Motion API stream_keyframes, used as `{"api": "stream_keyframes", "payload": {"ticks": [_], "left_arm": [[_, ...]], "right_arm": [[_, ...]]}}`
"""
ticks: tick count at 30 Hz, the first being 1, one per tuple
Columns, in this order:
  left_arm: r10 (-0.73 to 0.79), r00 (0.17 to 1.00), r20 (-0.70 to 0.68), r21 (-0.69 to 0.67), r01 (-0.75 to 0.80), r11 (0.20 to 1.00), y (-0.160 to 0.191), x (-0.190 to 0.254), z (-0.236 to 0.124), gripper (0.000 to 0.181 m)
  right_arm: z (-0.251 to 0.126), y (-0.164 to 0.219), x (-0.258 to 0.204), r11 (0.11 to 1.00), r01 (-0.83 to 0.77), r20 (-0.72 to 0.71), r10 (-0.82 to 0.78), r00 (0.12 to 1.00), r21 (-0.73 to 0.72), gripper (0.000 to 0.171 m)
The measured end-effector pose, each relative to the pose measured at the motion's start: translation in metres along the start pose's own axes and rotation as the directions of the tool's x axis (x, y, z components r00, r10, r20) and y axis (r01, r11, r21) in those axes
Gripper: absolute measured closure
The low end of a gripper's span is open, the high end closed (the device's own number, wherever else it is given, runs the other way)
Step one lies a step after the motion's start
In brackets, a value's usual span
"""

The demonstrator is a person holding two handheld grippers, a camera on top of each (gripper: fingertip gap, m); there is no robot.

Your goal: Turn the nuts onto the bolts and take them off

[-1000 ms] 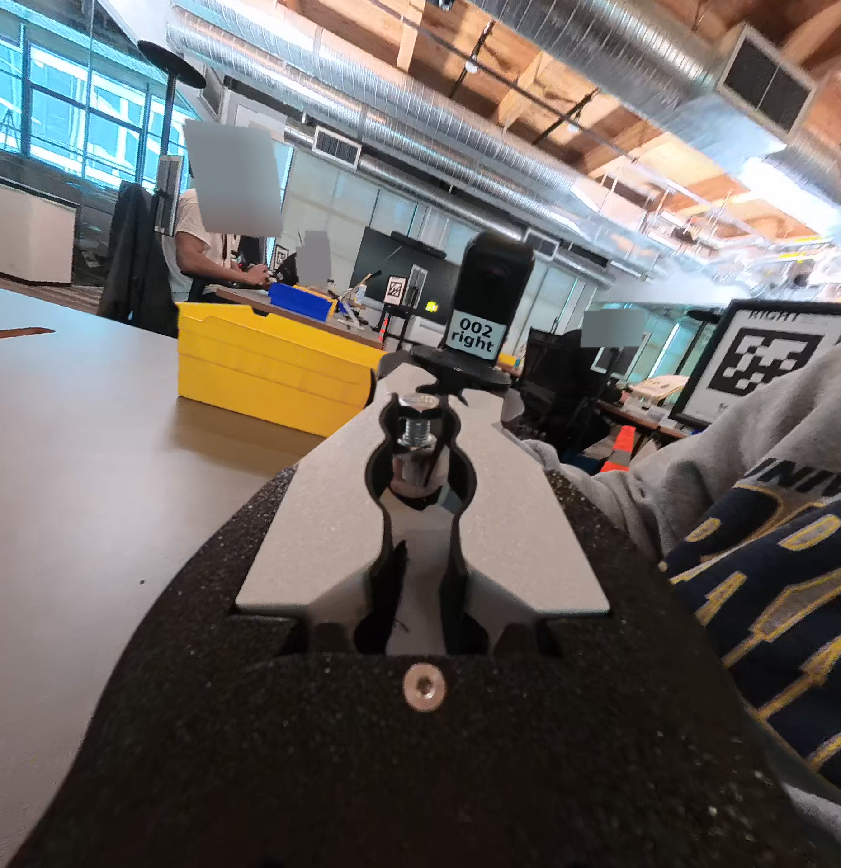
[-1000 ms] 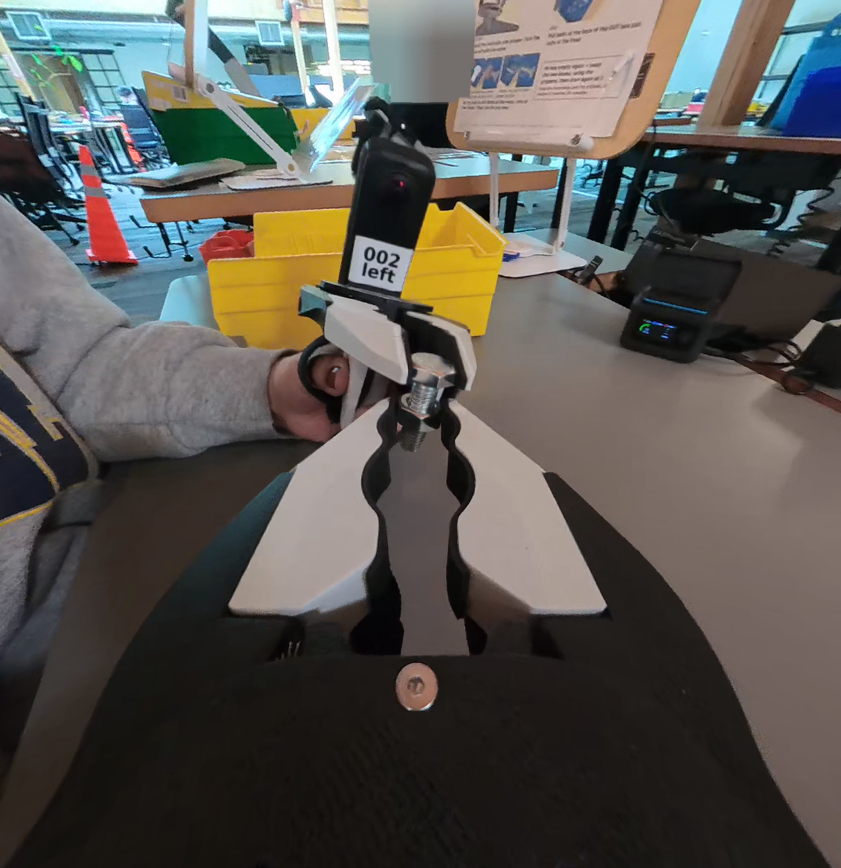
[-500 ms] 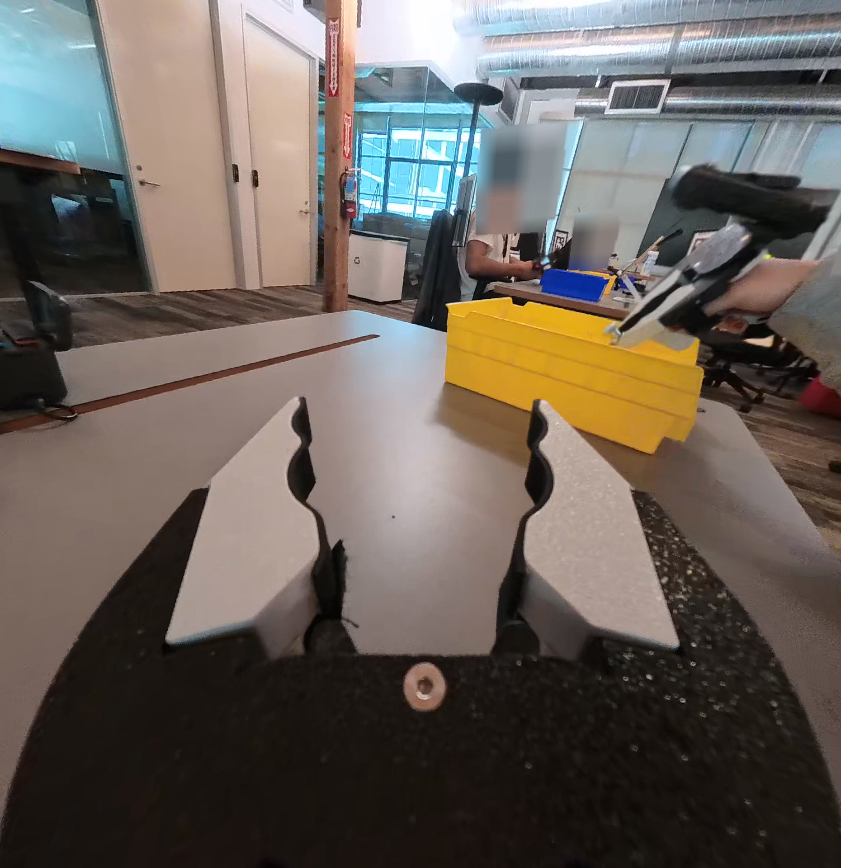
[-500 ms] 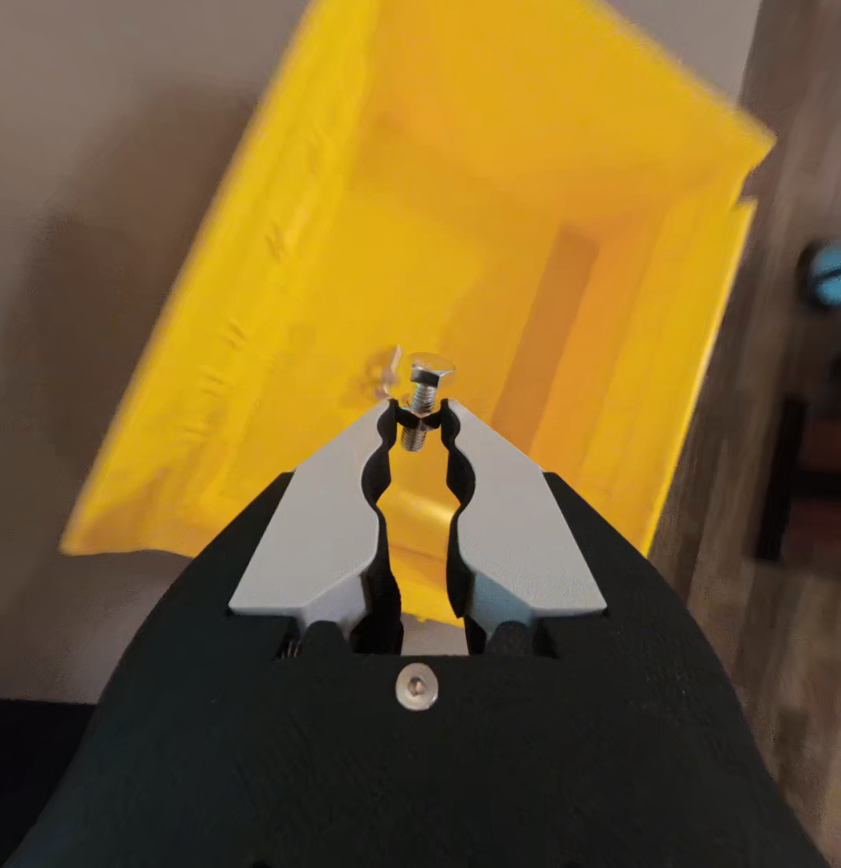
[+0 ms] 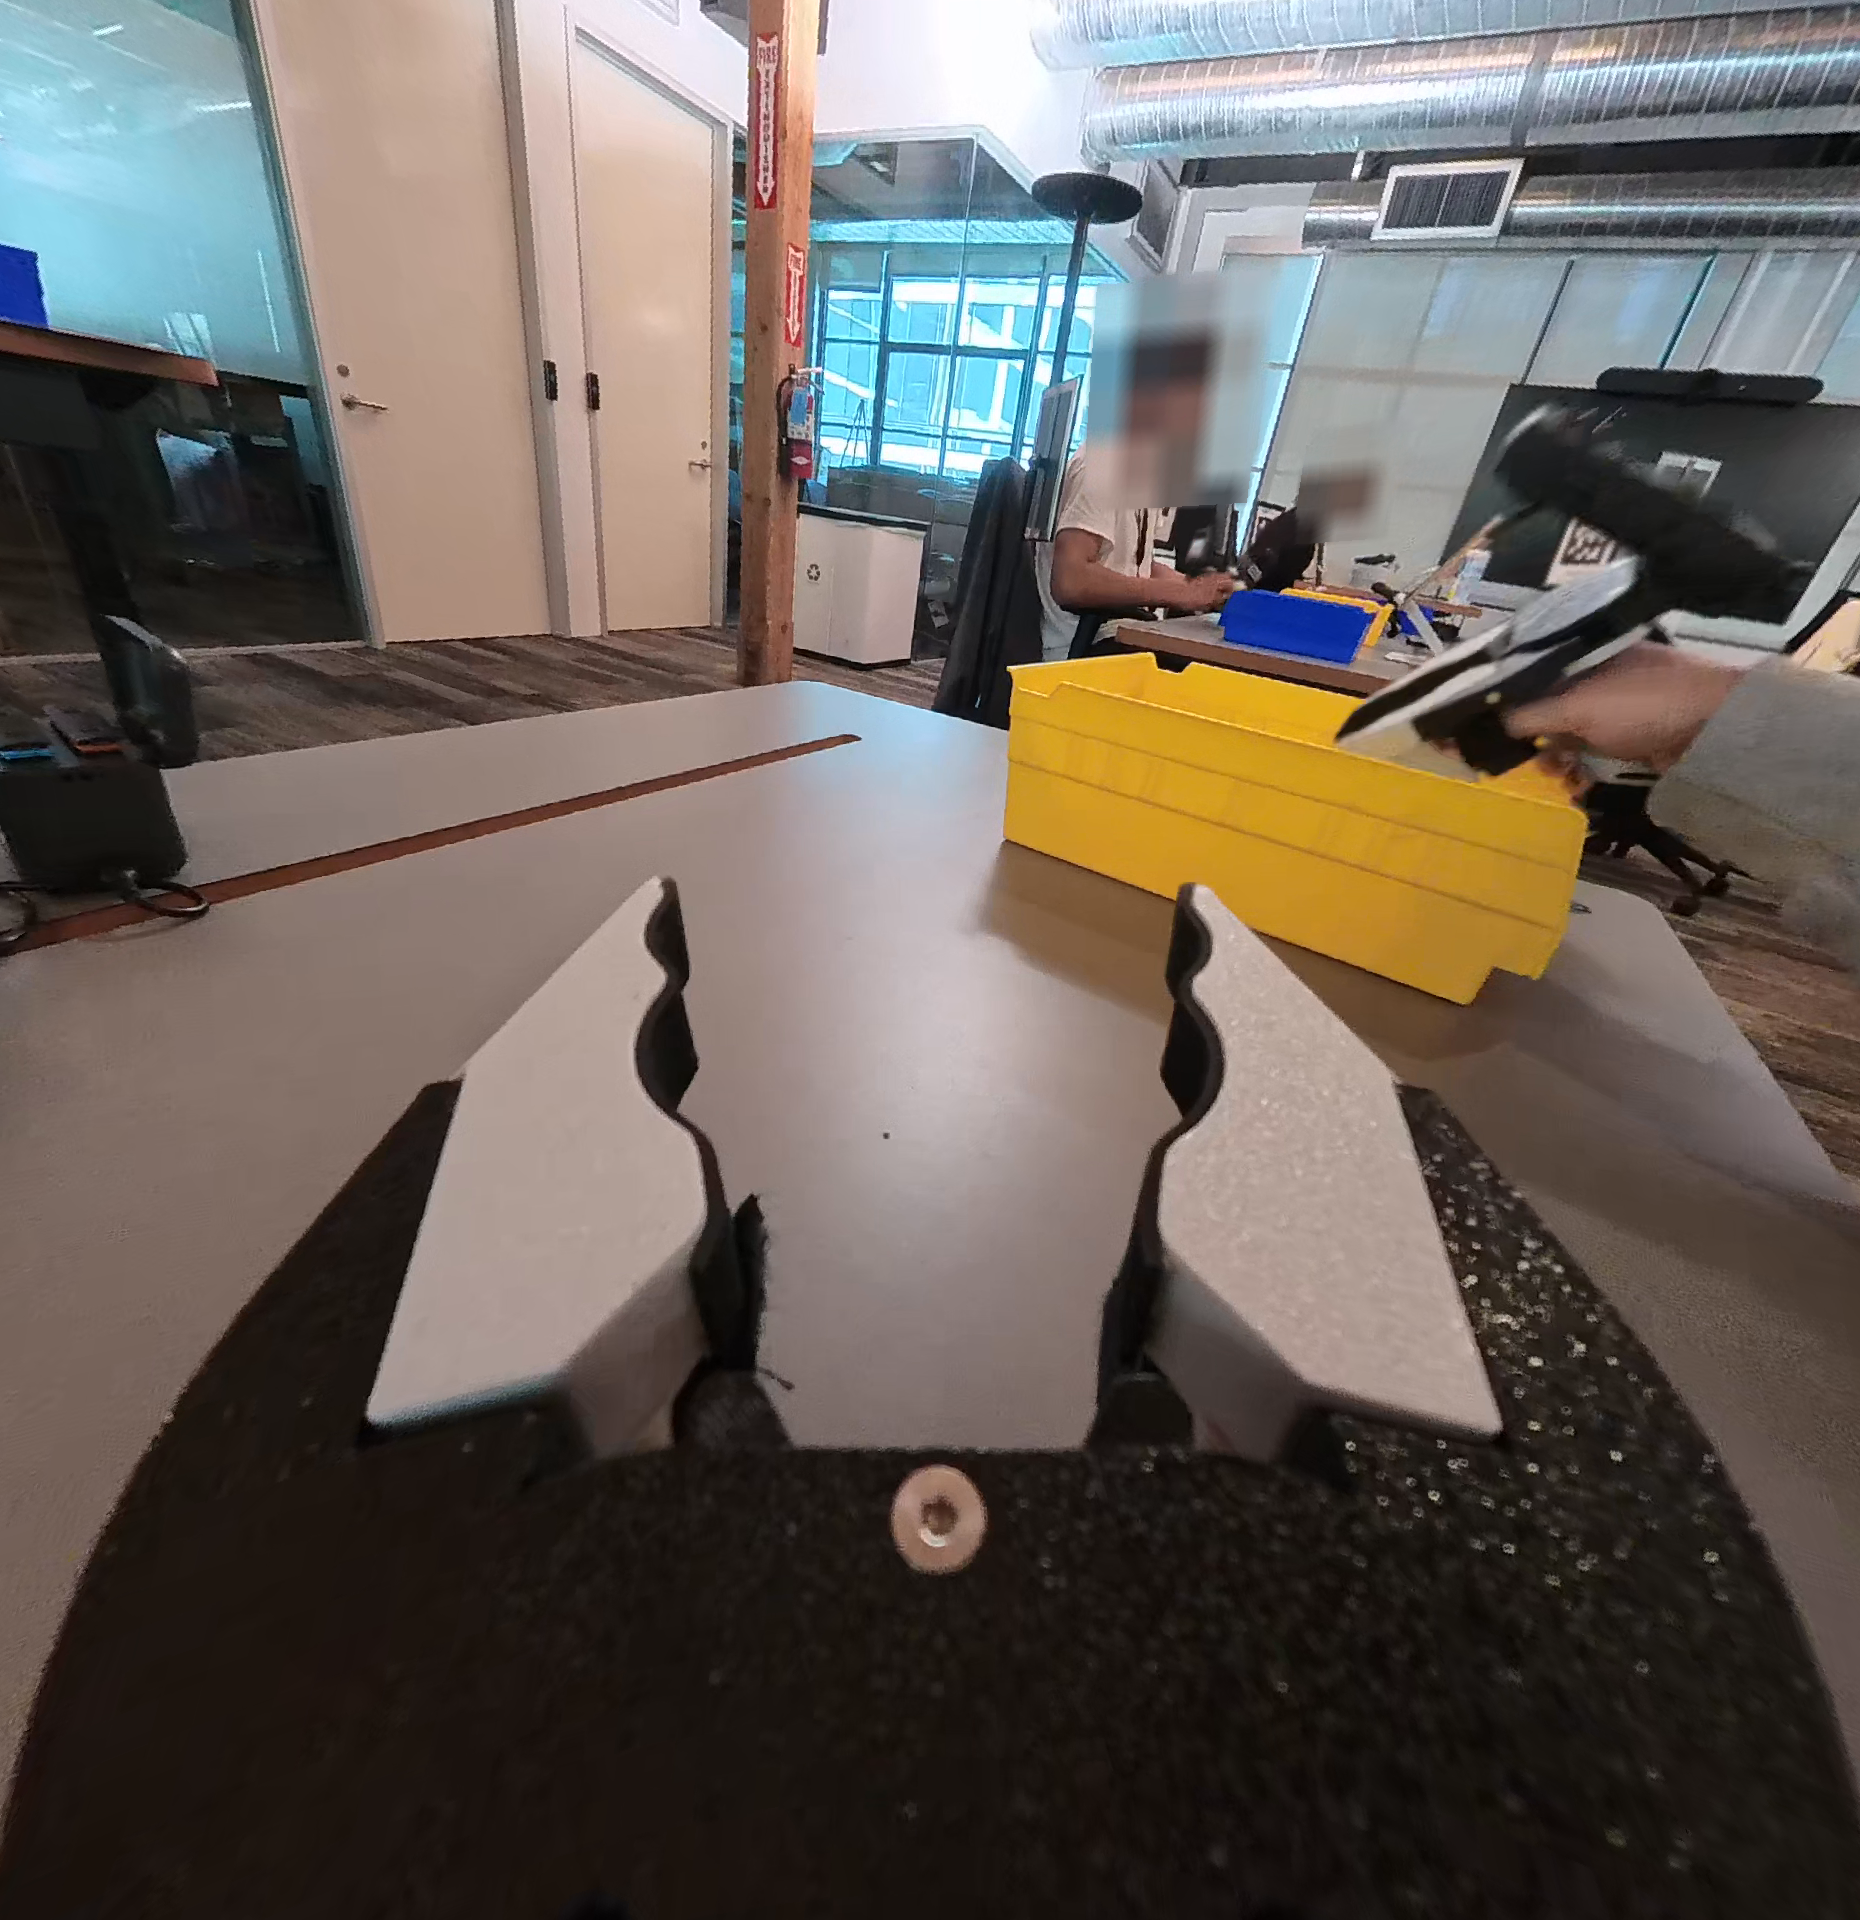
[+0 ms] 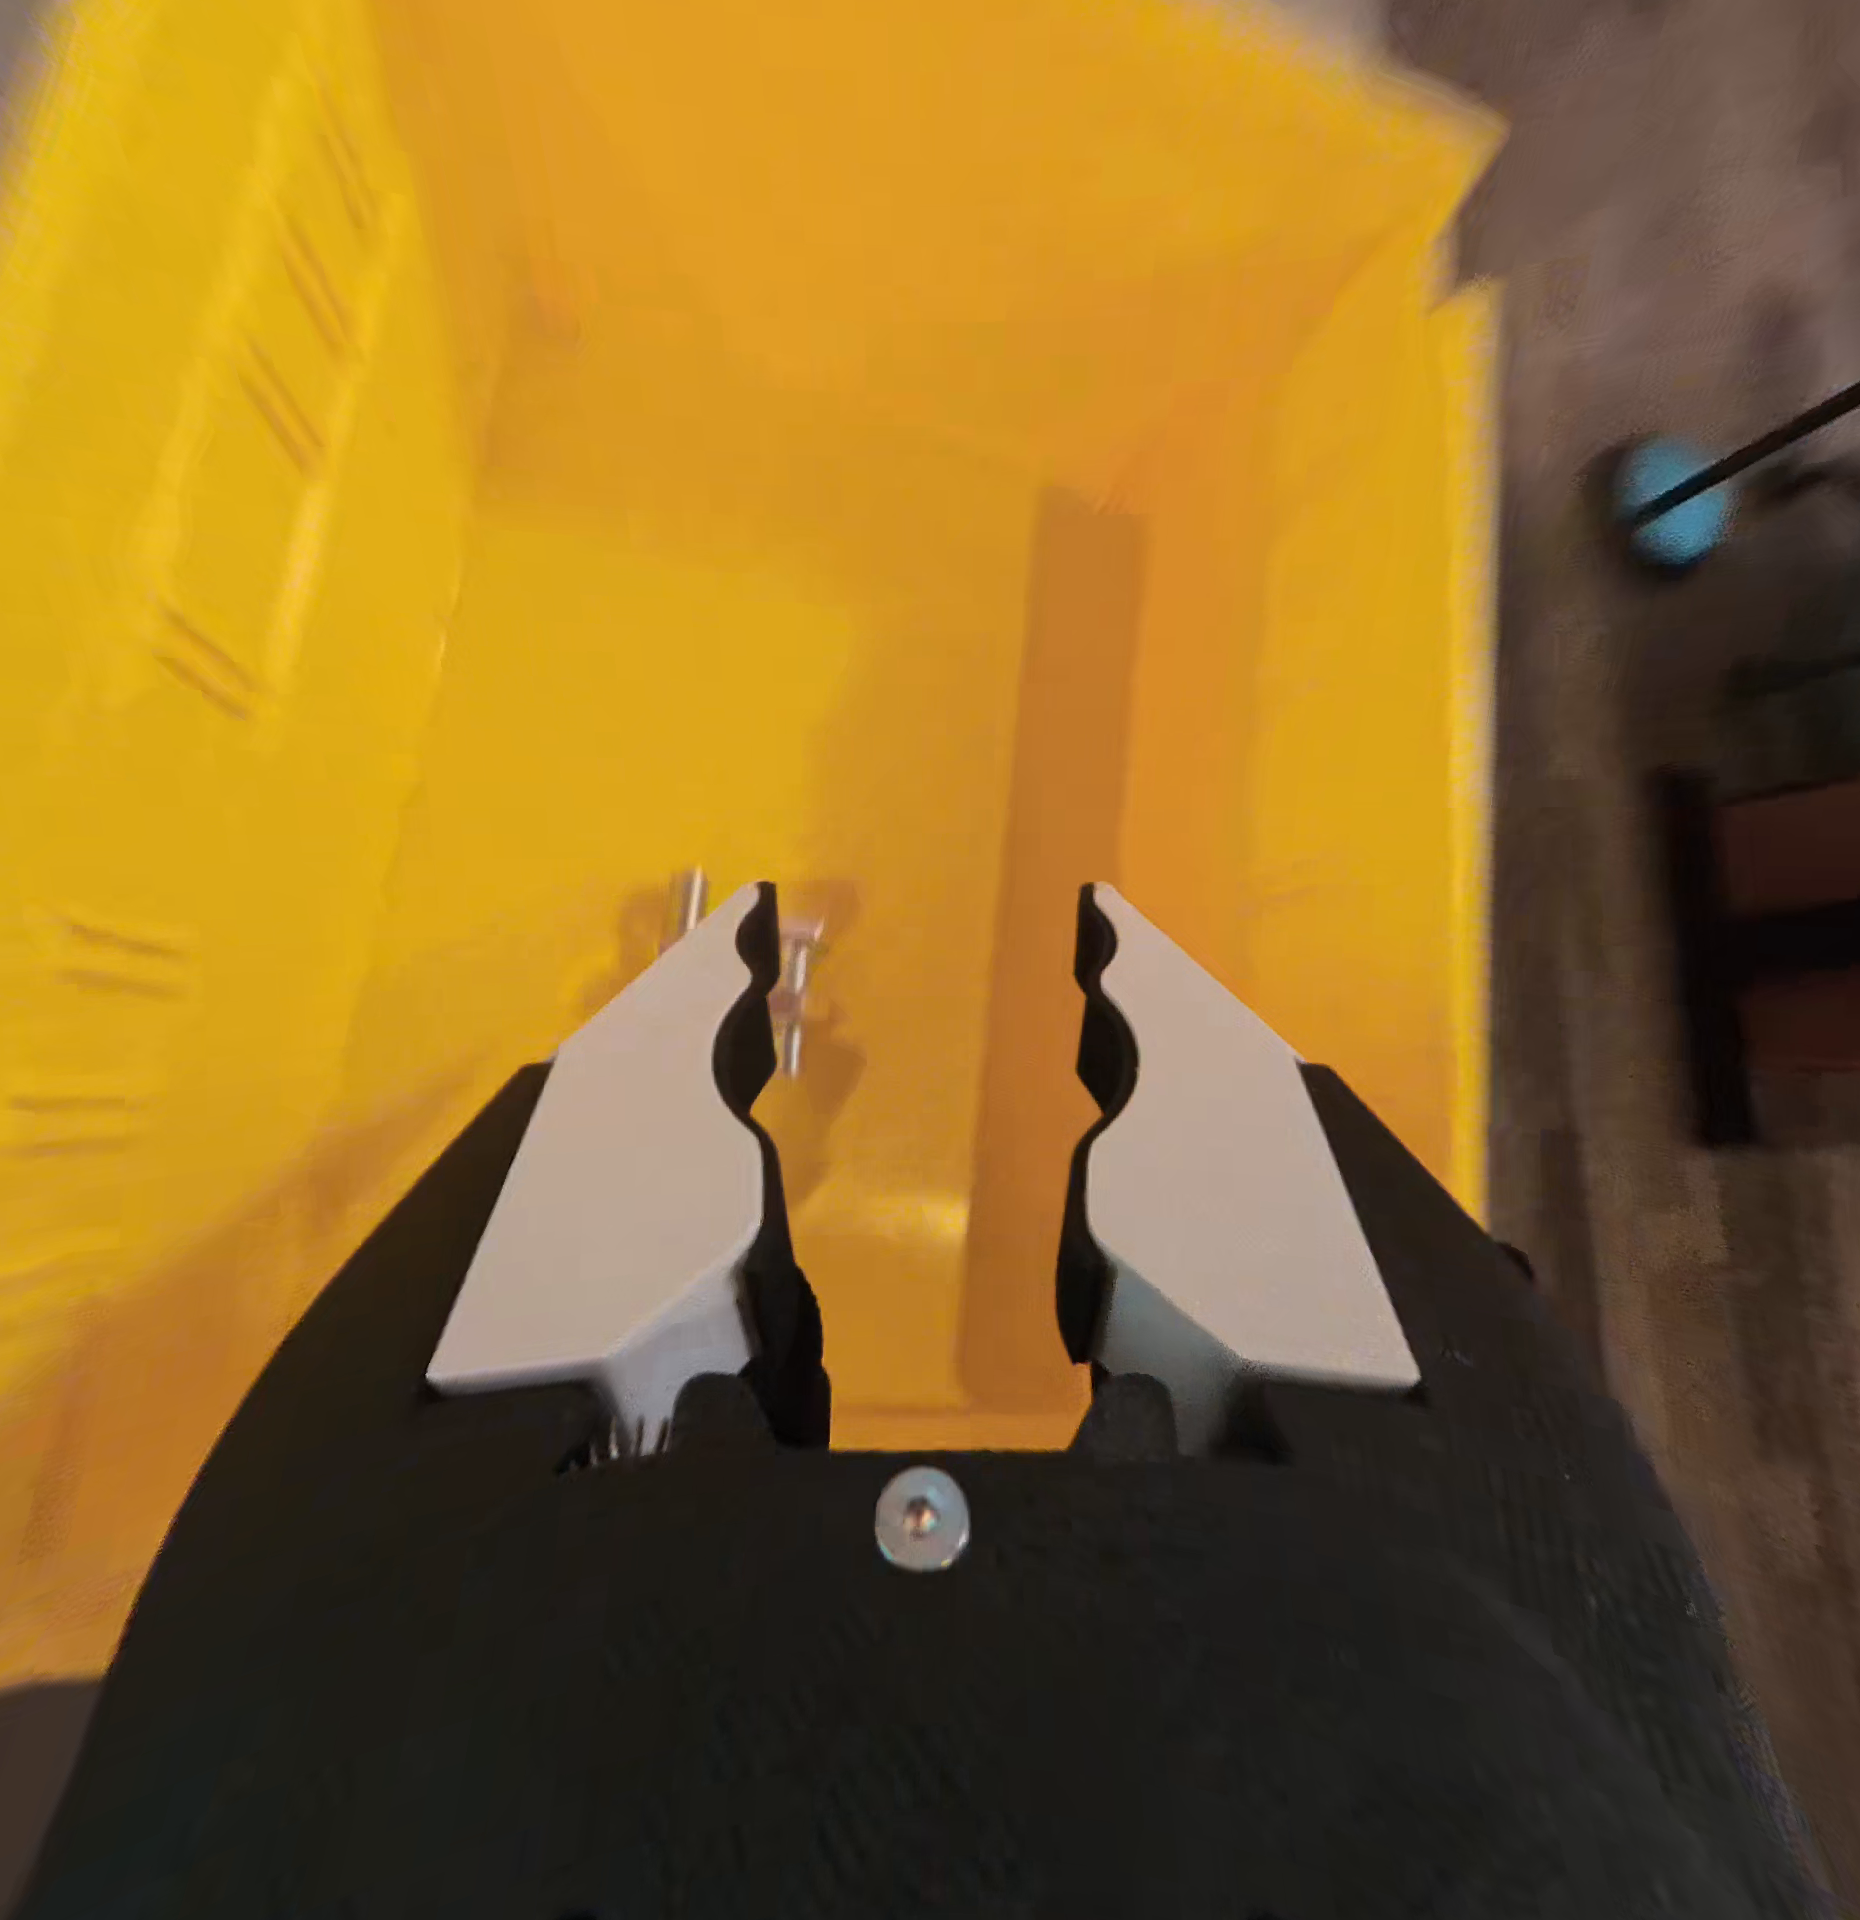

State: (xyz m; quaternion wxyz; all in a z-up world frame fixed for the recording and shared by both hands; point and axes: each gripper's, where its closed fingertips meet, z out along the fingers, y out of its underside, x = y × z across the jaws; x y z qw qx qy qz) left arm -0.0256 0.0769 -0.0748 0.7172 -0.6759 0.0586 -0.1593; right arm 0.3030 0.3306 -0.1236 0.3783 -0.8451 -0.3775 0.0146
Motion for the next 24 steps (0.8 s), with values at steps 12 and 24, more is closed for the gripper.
{"api": "stream_keyframes", "payload": {"ticks": [12,24], "left_arm": [[0.169,0.953,0.251,0.03,-0.182,0.983,-0.016,-0.027,-0.02,0.178],[0.149,0.959,0.239,0.046,-0.164,0.985,-0.015,-0.031,-0.021,0.181]], "right_arm": [[-0.149,-0.153,-0.175,0.412,0.083,-0.156,0.148,0.977,0.907,0.169],[-0.052,-0.16,-0.256,0.411,0.028,-0.014,-0.039,0.999,0.911,0.171]]}}
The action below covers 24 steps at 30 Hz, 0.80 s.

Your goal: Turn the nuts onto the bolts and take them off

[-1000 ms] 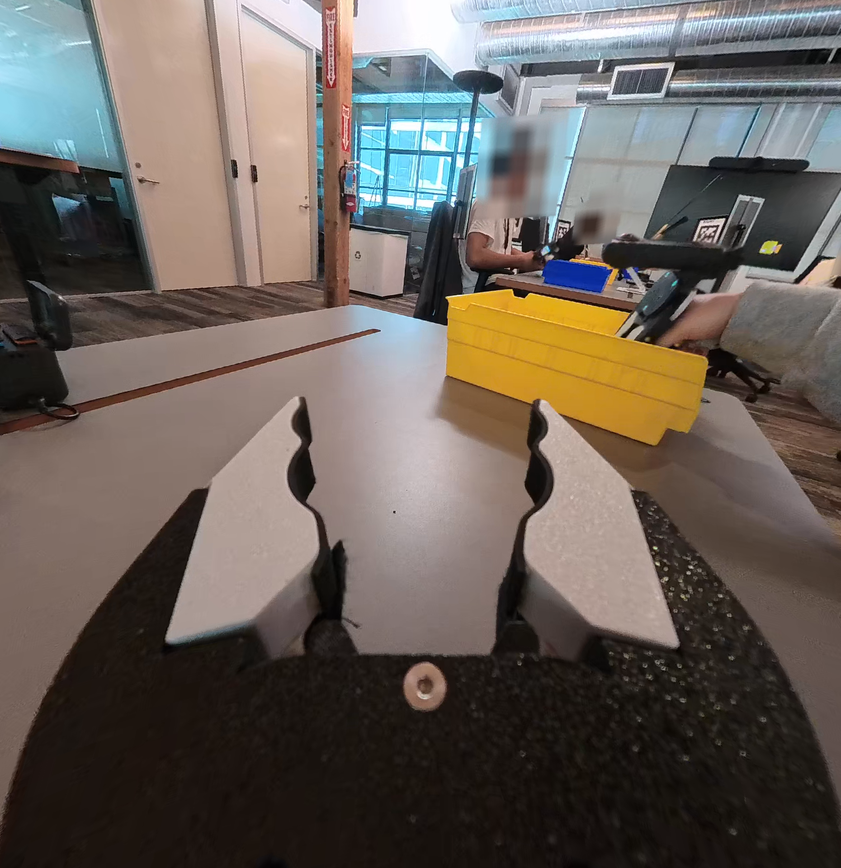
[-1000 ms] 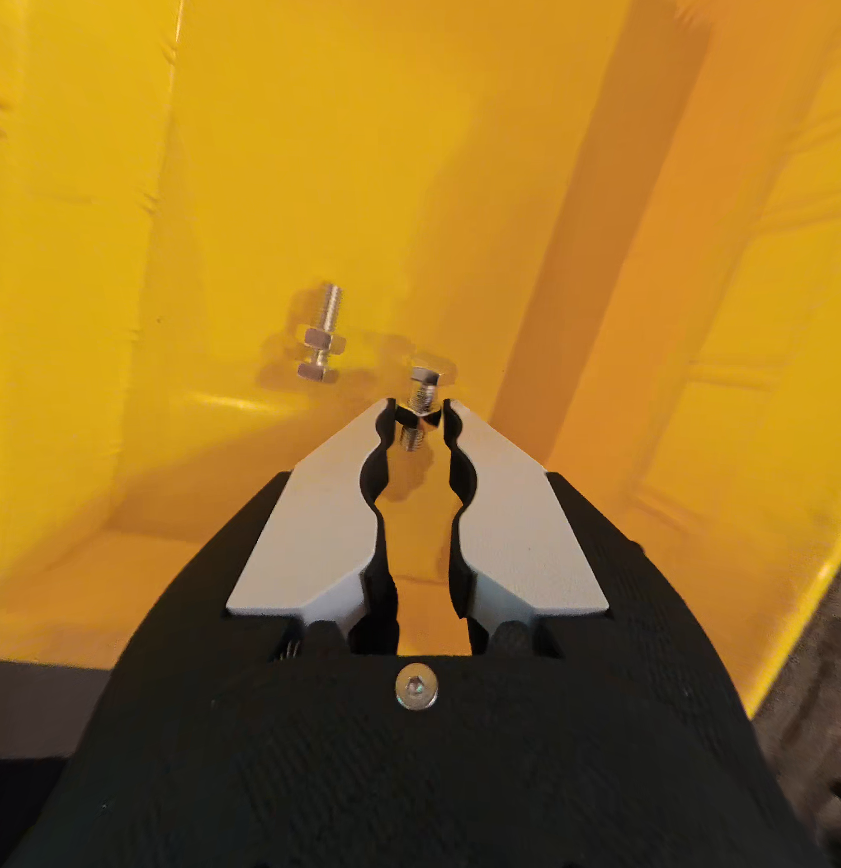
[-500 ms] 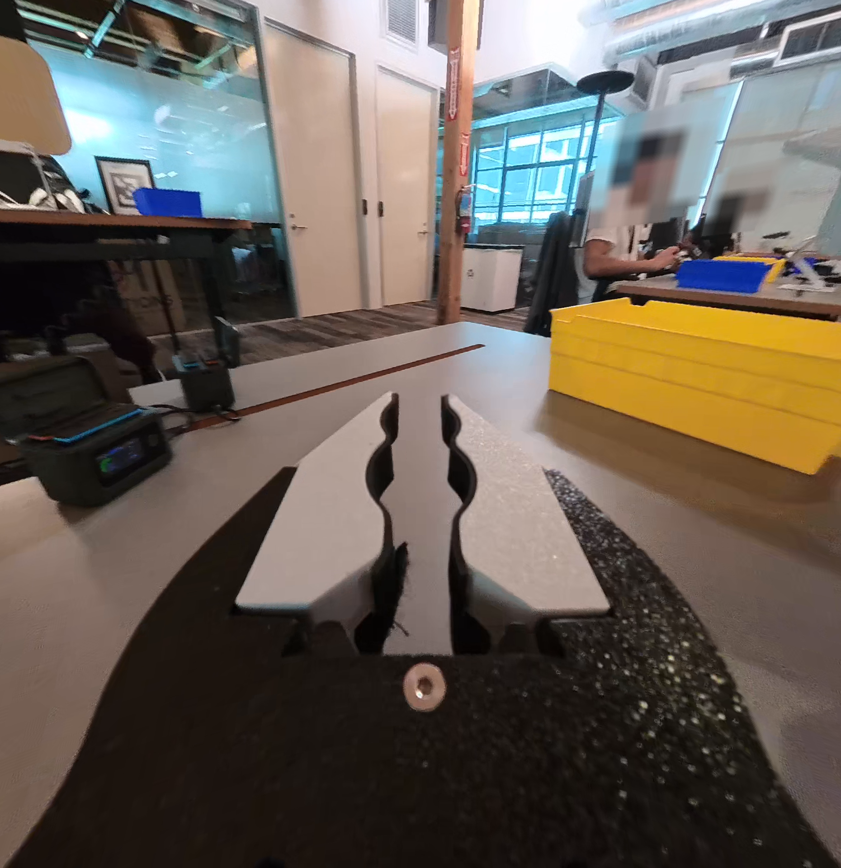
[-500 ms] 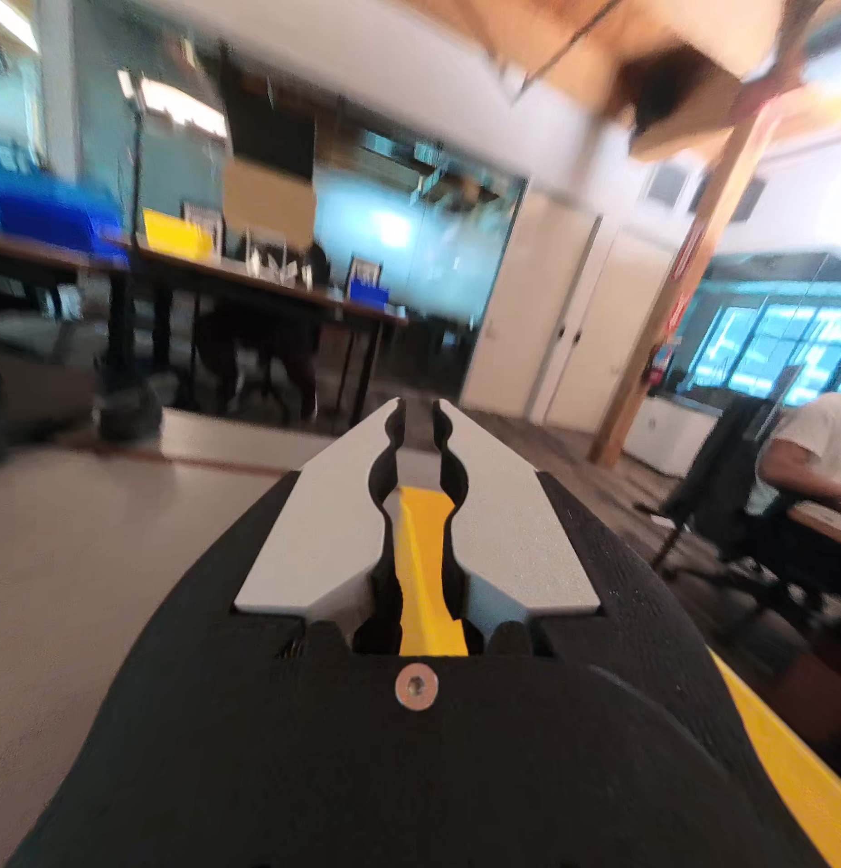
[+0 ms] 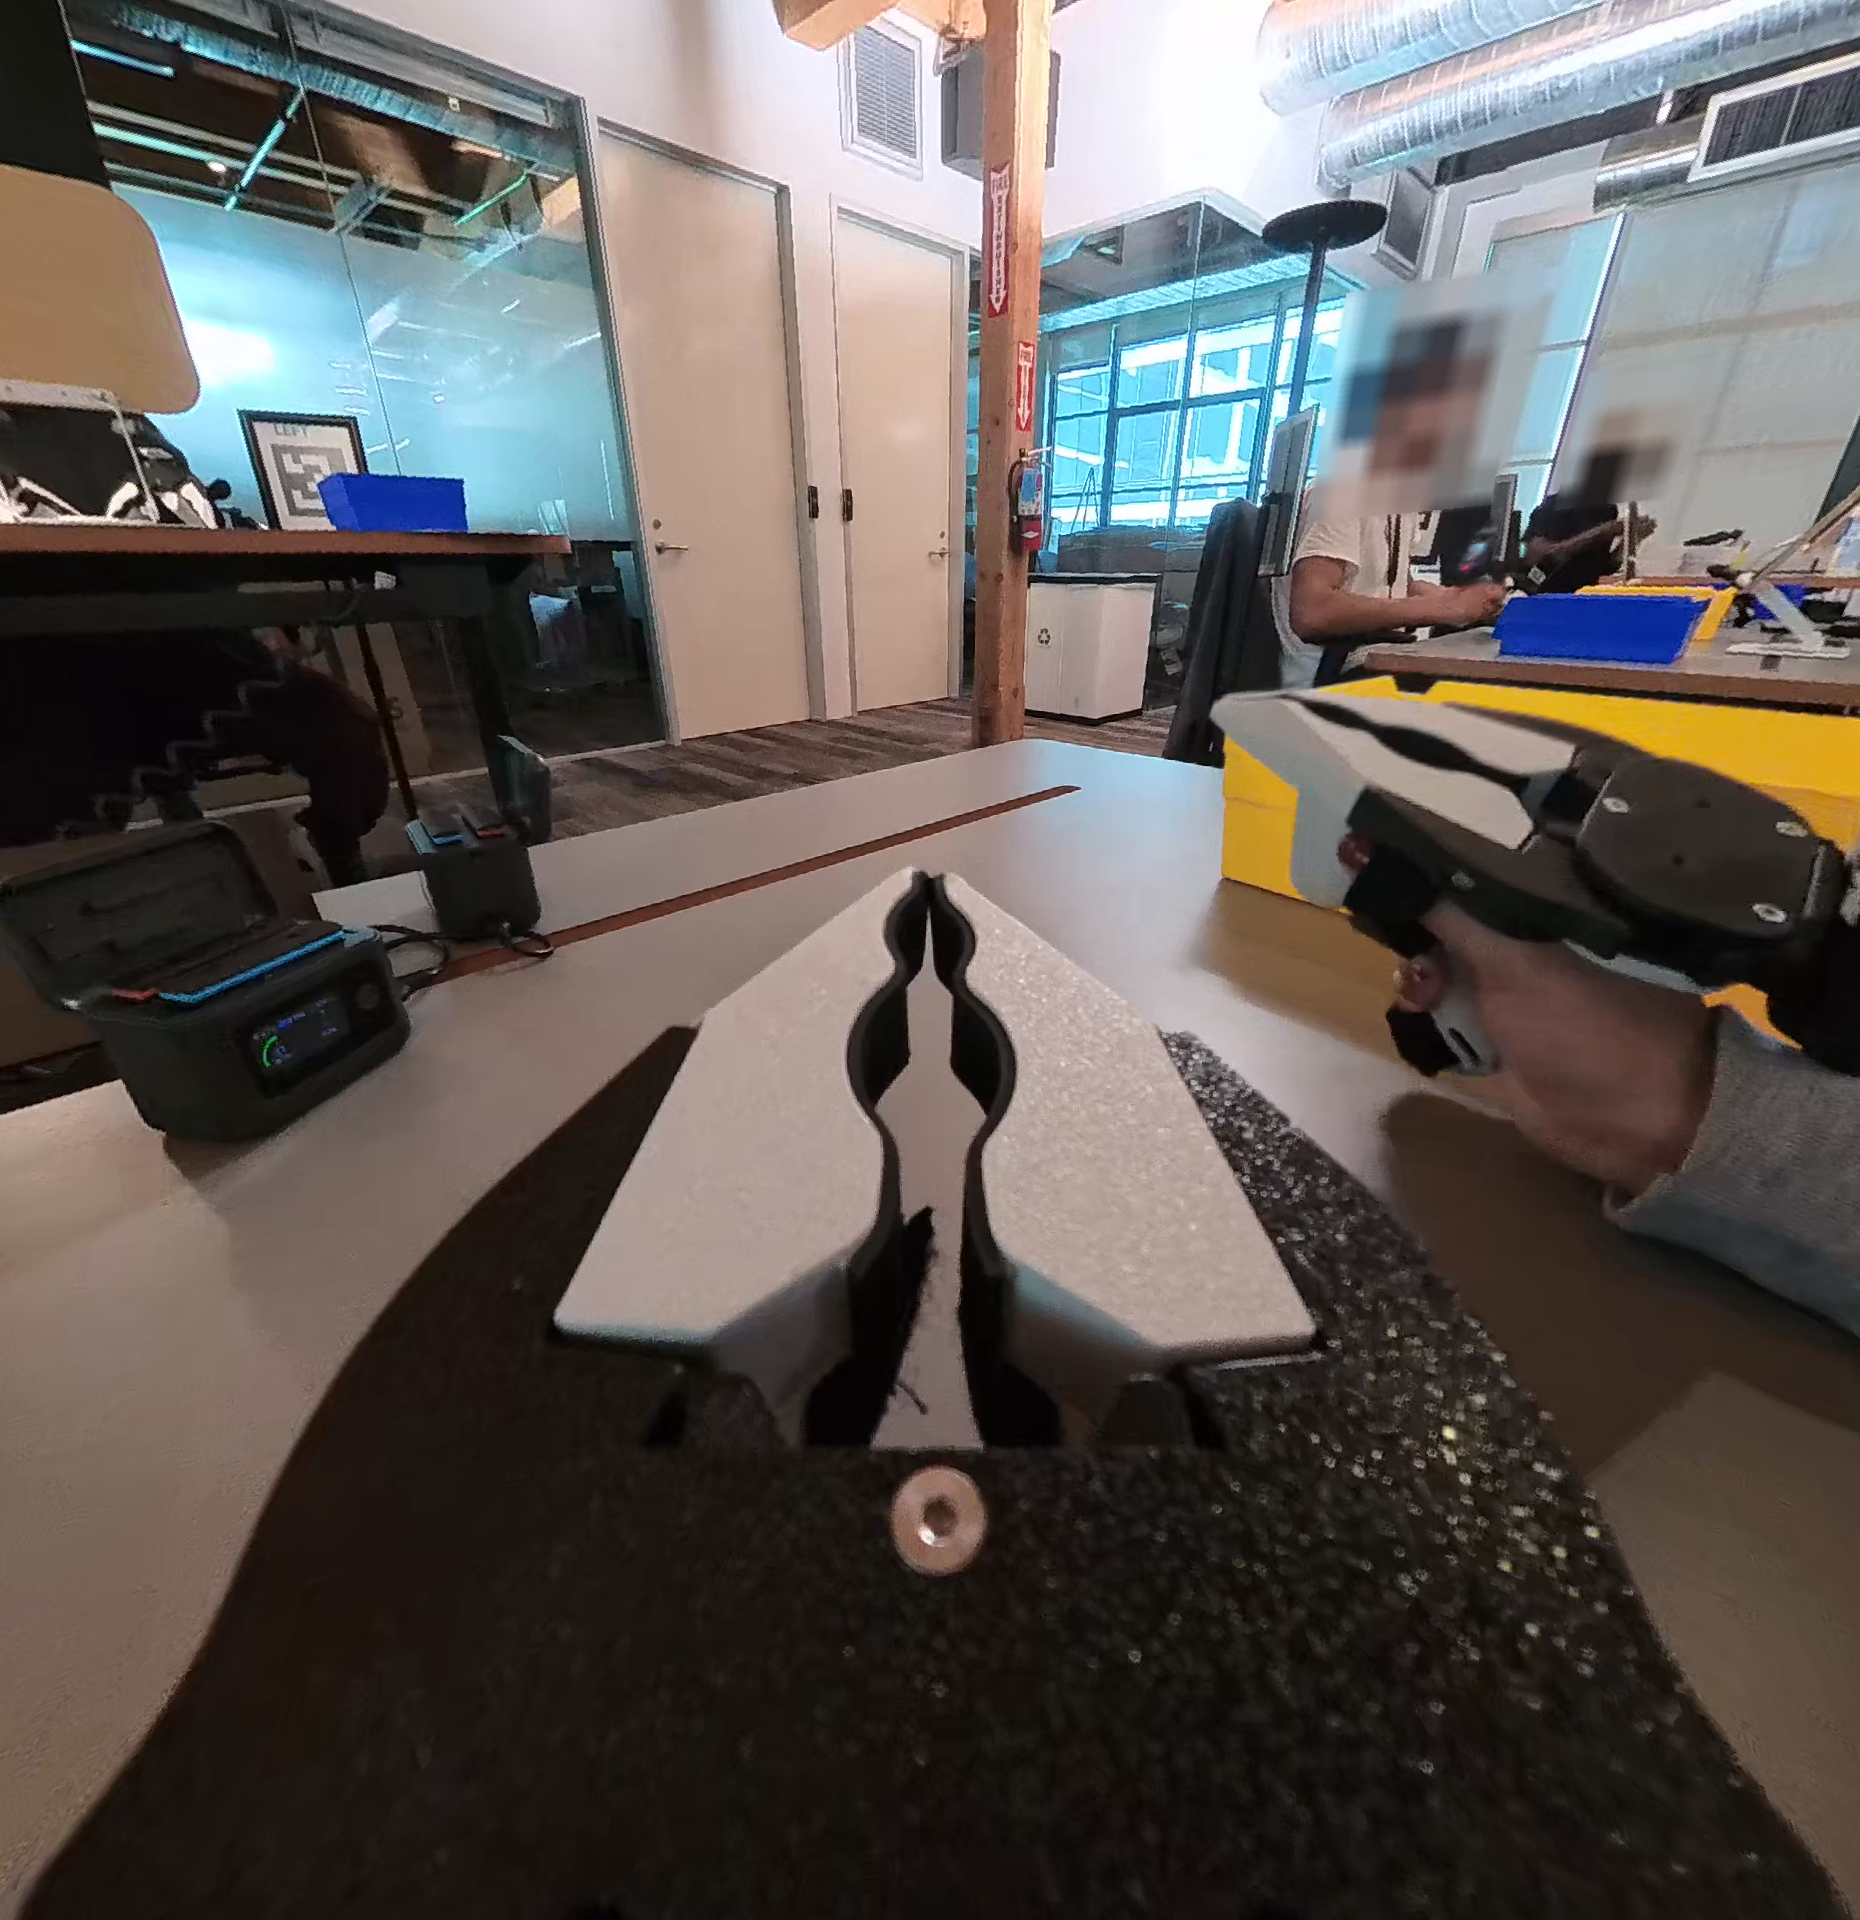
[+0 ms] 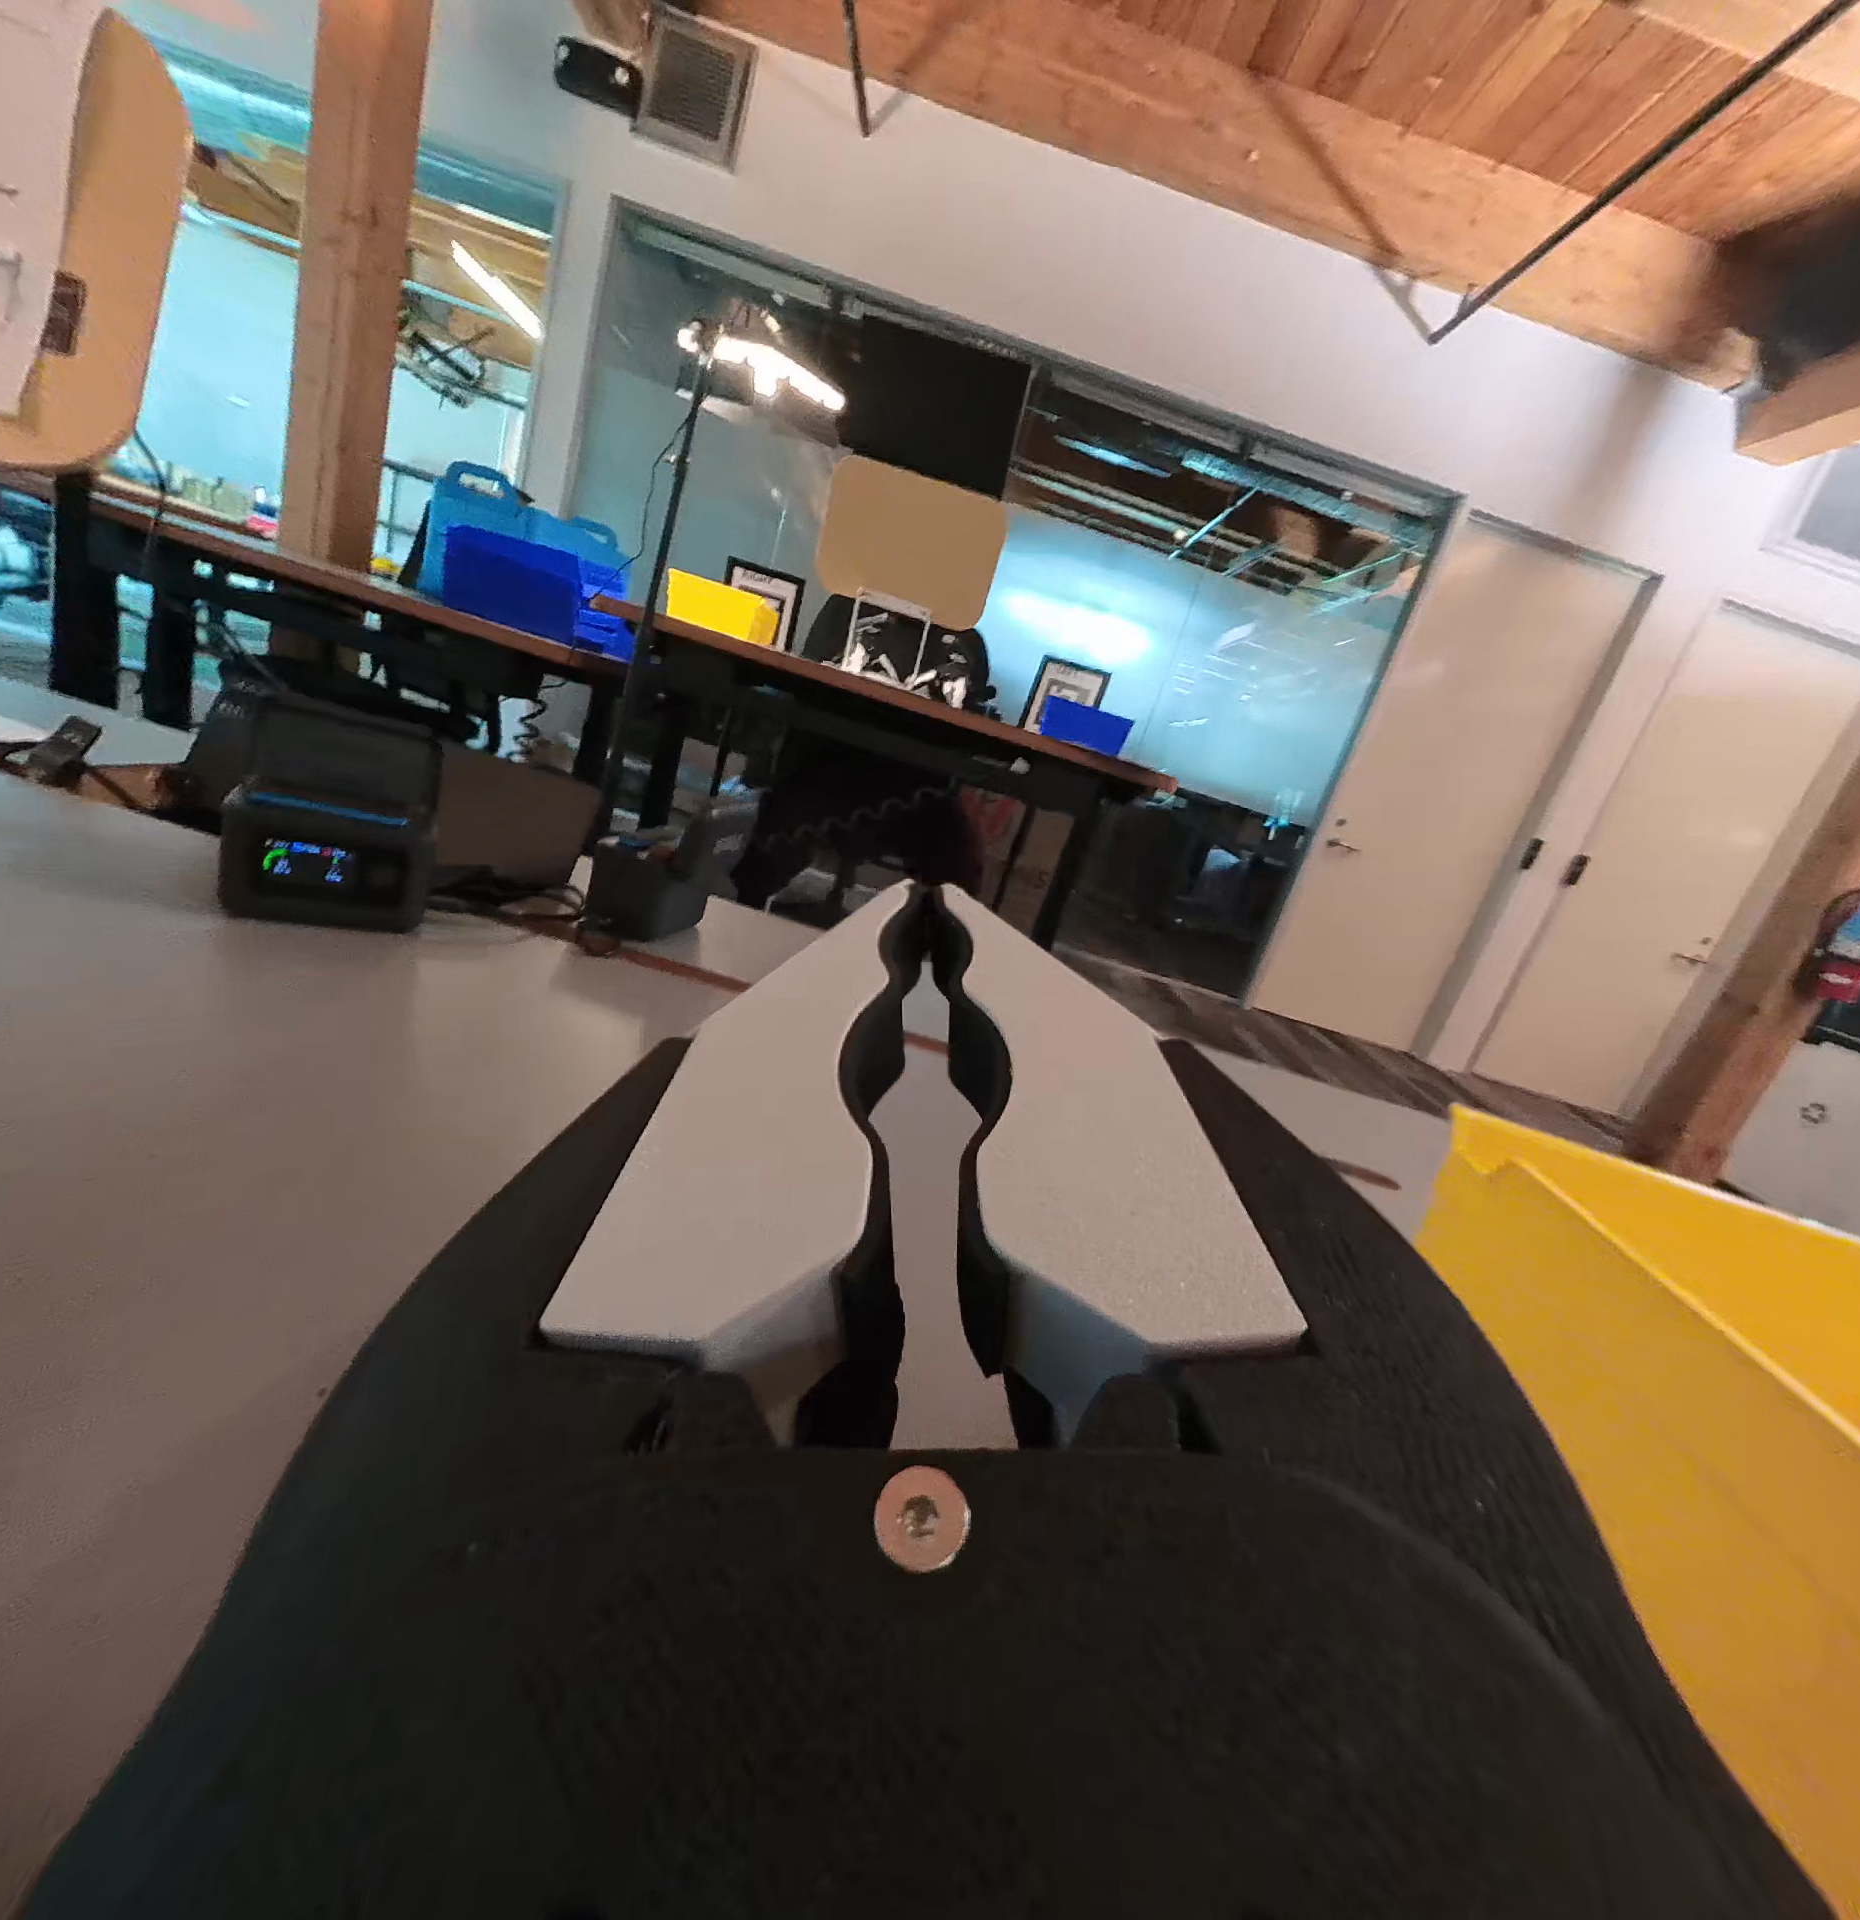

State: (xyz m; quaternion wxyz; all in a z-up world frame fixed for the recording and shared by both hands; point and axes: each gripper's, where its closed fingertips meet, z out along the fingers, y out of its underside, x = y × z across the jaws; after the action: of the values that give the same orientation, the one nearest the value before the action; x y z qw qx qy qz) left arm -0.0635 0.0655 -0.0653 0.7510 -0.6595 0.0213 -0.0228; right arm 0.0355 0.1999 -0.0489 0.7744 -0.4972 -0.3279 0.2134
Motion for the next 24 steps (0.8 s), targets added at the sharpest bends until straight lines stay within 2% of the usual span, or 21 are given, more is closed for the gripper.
{"api": "stream_keyframes", "payload": {"ticks": [24], "left_arm": [[-0.033,0.999,-0.03,0.015,0.033,0.999,0.001,0.002,0.002,0.181]], "right_arm": [[0.001,0.014,0.003,0.997,-0.067,0.015,0.068,0.998,-0.043,0.171]]}}
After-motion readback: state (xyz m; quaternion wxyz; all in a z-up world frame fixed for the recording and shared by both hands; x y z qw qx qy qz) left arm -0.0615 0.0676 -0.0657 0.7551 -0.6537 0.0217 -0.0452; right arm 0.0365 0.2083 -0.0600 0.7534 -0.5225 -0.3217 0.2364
